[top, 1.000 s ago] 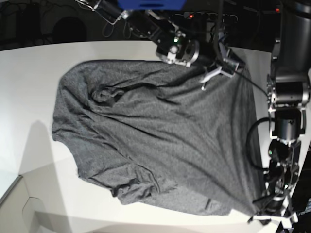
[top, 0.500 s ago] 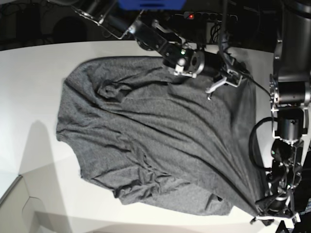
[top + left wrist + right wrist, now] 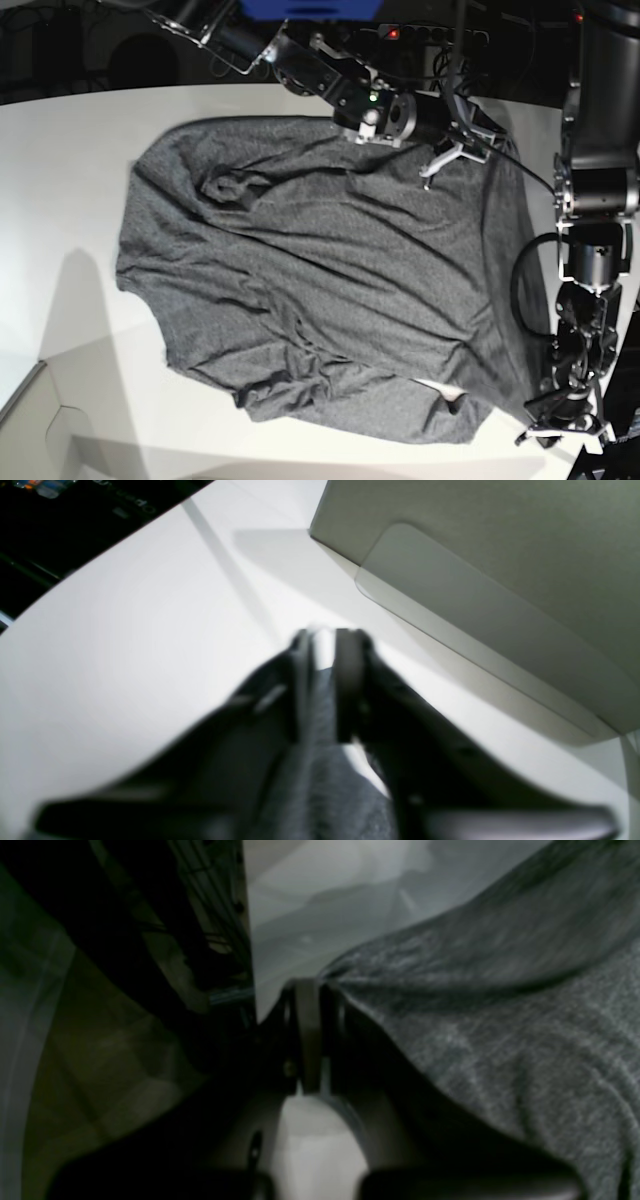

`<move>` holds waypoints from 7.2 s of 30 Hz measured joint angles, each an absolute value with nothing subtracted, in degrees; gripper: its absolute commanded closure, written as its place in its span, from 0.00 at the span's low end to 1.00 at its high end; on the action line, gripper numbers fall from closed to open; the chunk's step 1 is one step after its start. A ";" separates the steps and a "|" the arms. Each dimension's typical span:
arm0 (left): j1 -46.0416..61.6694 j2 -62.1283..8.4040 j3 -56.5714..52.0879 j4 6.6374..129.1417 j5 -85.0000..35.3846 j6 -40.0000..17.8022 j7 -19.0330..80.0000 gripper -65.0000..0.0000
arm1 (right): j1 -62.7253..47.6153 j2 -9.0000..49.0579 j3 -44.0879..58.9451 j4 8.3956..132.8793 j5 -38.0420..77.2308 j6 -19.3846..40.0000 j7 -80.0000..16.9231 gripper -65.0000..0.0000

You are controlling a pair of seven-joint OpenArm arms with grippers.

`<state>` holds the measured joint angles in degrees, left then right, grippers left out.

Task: Layout the t-shirt on the table in an organized manner, then fold the t-shirt properly
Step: 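Release the fabric with the right gripper and lift it clear, then grasp the shirt side edges with both grippers and pull them apart, then hold both shirt edges with both grippers, keeping the shirt taut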

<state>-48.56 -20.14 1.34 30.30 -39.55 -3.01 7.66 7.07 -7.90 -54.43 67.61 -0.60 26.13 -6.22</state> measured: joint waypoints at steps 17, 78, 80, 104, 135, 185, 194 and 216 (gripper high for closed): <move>-39.53 -22.61 -3.49 42.06 -43.59 -2.98 9.56 0.49 | 4.43 -7.90 -40.64 73.95 -0.64 25.82 -5.13 0.50; -5.56 -13.39 -20.51 67.46 -45.69 -3.18 33.78 1.00 | 37.74 14.59 9.37 16.91 0.05 -5.54 7.73 1.00; -5.63 -13.30 -22.06 70.76 -45.95 -3.27 34.04 1.00 | 37.10 14.55 9.37 18.76 0.10 -8.23 10.59 1.00; -7.09 -10.59 -16.38 73.76 -43.38 -2.72 34.28 0.40 | 25.52 11.51 9.28 40.14 0.45 -7.33 4.49 1.00; -9.54 -11.09 -12.27 67.46 -43.33 4.54 33.41 0.64 | 24.32 11.73 9.21 39.97 0.45 -7.31 4.05 1.00; -12.12 -11.25 -12.10 63.61 -37.26 4.49 32.34 0.60 | 24.38 12.56 9.32 39.97 0.45 -7.31 4.03 1.00; -12.40 -10.94 -12.23 62.78 -34.09 4.32 32.08 0.90 | 24.38 12.56 9.32 39.97 0.45 -7.31 4.05 1.00; -10.61 -12.51 -15.31 70.72 -34.33 4.91 34.04 1.00 | 24.36 12.53 9.32 39.97 0.47 -7.33 3.95 1.00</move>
<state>-10.61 -12.51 -15.31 70.72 -34.33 4.91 34.04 24.36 12.53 9.32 39.97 0.47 -7.33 3.95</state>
